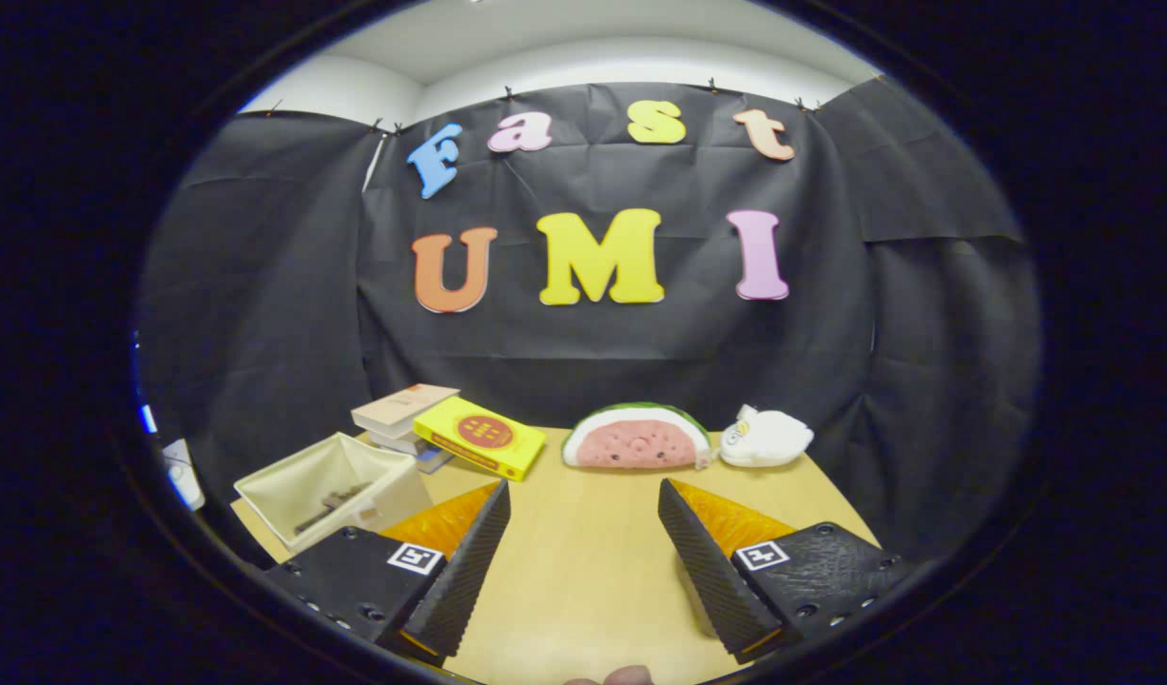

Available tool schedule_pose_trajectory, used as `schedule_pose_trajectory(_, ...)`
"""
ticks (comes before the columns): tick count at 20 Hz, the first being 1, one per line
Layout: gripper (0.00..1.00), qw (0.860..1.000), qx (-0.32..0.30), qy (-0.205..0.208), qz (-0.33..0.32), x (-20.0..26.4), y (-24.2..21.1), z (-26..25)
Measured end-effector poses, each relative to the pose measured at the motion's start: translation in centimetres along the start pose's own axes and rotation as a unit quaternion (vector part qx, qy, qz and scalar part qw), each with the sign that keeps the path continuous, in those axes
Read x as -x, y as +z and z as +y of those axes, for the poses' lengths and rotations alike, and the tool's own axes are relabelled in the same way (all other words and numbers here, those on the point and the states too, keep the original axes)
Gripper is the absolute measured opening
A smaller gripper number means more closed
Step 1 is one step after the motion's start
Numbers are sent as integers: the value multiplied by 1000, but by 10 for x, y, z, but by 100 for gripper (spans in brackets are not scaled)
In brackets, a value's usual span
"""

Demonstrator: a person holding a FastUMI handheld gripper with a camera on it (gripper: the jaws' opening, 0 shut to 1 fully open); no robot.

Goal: Open the storage box then place both shoes into the box .Put the left shoe in first, then the right shoe, with the right side of both shoes facing outward in a uniform manner.

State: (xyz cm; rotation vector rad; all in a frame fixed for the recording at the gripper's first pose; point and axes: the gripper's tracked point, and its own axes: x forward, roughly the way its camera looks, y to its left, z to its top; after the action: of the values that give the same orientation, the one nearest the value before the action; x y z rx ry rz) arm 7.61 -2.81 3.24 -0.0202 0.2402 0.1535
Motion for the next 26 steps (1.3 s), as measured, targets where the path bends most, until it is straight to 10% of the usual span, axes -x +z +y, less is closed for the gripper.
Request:
schedule_pose_trajectory(7,96,994,12,-38,98,-28,-81,-131)
schedule_pose_trajectory(22,94,968,7,13,250,-112,-195,-157)
schedule_pose_trajectory(26,36,965,-3,4,263,-119,-204,-157)
